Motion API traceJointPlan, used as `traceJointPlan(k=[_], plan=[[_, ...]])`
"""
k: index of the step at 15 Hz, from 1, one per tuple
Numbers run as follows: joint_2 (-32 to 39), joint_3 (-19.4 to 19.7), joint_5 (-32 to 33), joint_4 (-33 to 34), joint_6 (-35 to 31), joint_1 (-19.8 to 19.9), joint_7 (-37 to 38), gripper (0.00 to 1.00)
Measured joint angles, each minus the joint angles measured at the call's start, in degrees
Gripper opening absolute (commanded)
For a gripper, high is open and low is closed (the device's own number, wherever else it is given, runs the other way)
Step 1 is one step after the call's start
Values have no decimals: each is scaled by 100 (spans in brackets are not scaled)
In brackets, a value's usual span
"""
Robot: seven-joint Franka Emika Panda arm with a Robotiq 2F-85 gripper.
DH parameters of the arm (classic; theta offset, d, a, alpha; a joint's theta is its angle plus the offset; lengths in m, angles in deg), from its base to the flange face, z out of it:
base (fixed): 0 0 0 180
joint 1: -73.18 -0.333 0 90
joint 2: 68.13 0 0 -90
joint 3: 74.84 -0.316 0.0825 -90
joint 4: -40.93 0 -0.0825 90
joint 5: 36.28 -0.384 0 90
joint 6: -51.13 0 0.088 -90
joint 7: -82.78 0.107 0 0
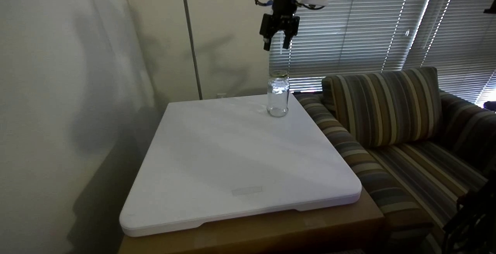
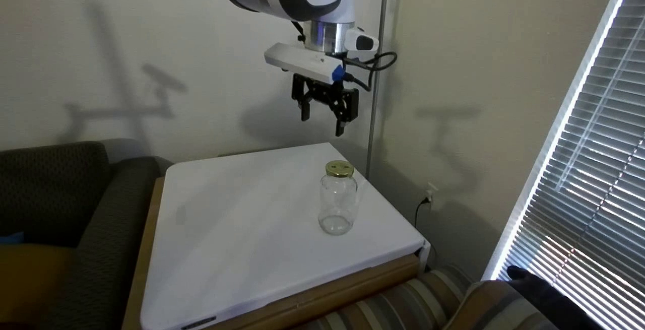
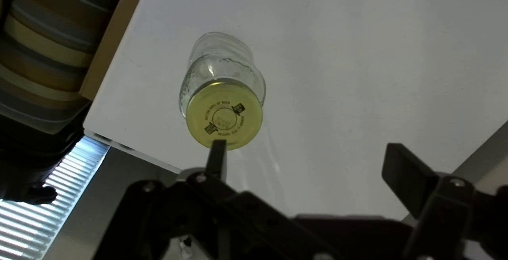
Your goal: Remove the lid from the glass jar
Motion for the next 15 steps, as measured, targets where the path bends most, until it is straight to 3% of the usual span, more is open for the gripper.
traceJointPlan(k=[15], plan=[[1218, 275, 355, 1554, 790, 60, 146, 100]])
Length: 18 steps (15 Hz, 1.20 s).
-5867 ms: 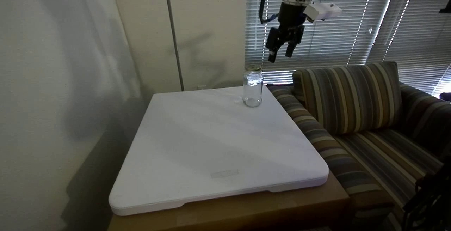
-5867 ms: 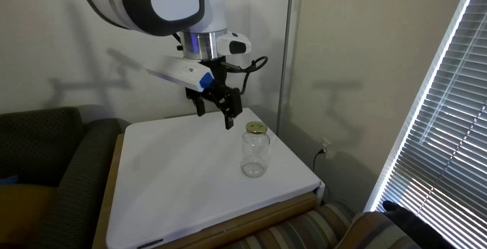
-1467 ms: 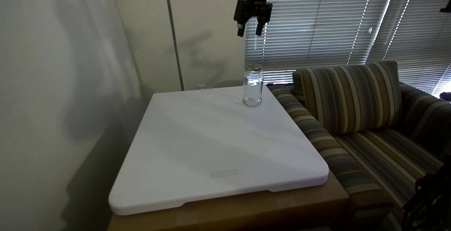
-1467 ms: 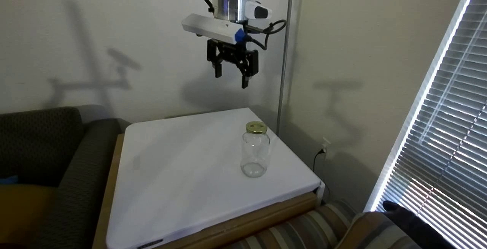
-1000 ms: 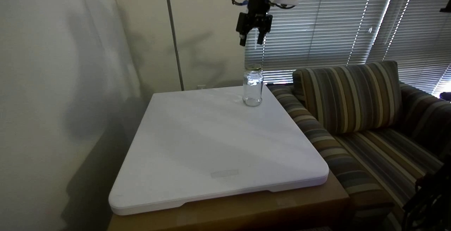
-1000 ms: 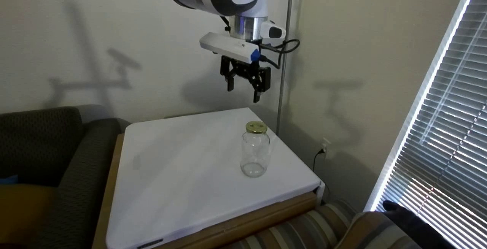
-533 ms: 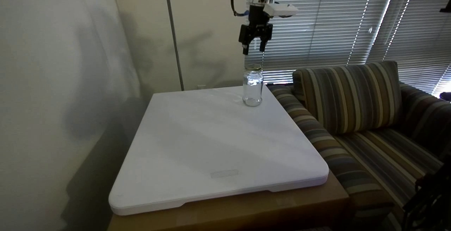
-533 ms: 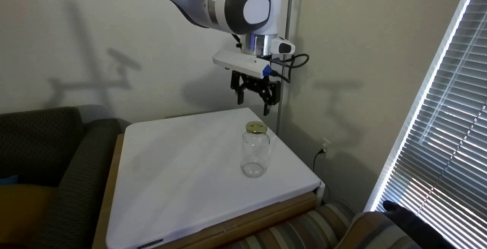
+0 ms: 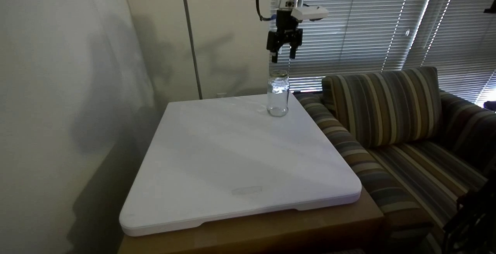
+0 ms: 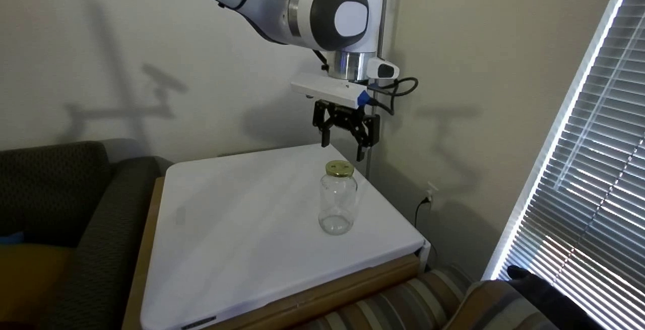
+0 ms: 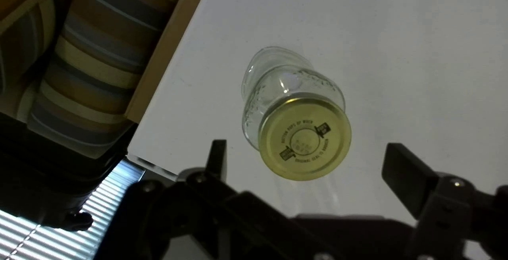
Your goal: Remove the lid from the glass jar
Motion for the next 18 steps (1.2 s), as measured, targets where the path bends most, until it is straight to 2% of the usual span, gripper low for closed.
traceJointPlan(k=[9, 18], plan=[[343, 1, 1, 637, 711, 41, 76, 100], [520, 0, -12, 1011, 962, 43, 76, 100]])
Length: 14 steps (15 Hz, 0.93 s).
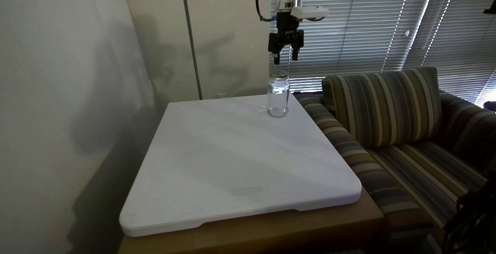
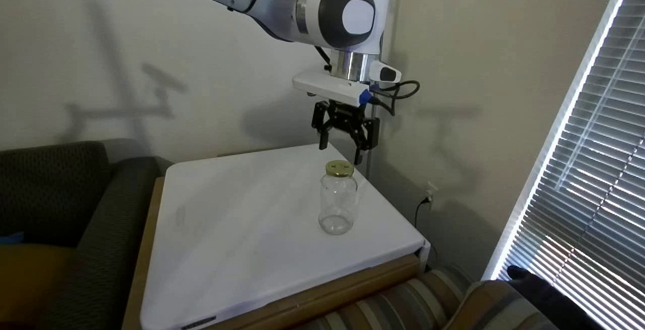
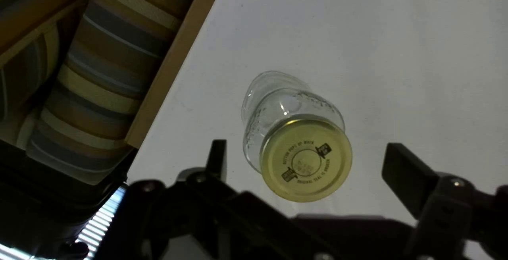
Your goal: Remove the lid from the glass jar
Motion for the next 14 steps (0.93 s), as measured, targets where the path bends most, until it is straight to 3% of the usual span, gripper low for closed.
traceJointPlan(k=[14], plan=[[665, 1, 32, 339, -55, -188, 261, 100]])
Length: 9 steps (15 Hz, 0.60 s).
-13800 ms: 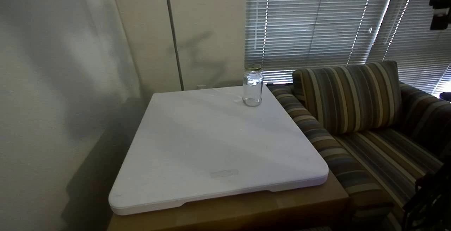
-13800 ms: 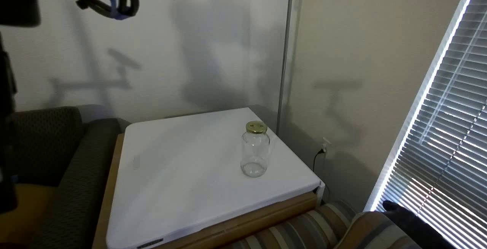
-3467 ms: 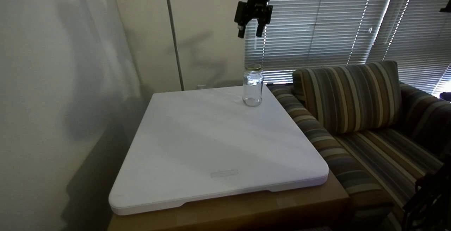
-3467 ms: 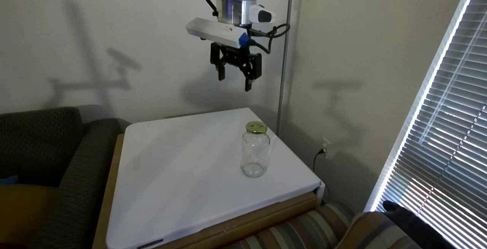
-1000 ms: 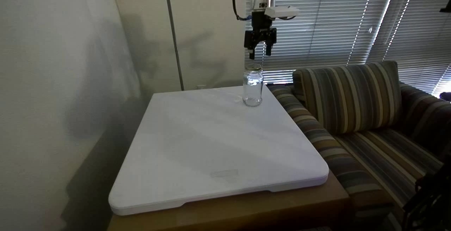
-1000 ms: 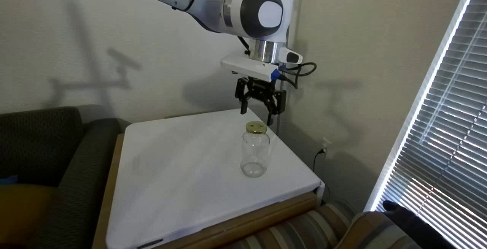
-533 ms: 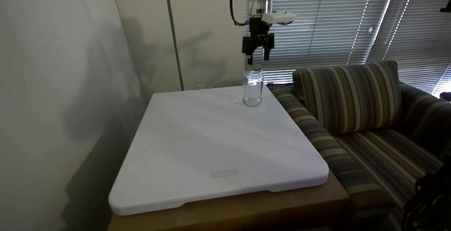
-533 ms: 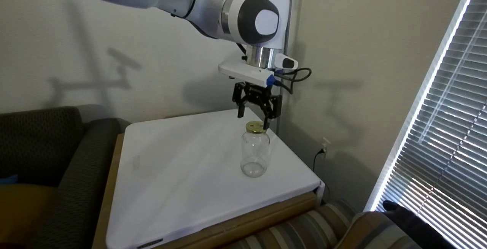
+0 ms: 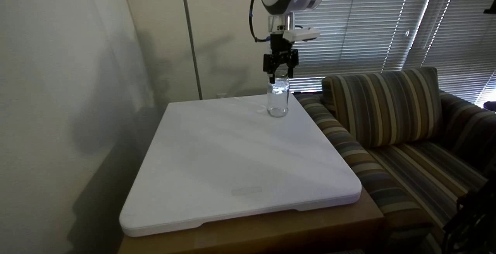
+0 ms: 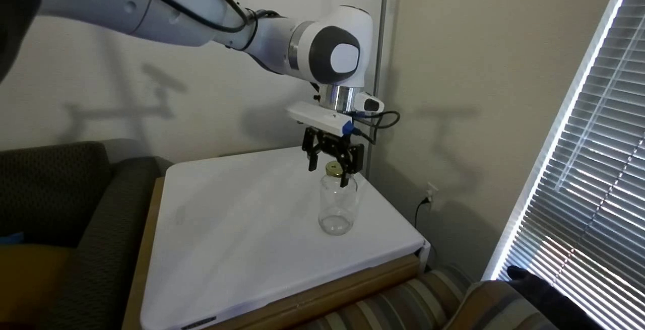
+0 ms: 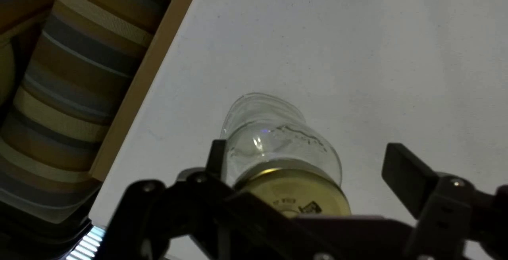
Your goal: Remove the lid from the glass jar
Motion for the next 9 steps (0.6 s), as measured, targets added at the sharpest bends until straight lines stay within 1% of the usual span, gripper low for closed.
traceJointPlan(k=[9], plan=[[41, 12, 164, 265, 2, -28, 97, 100]])
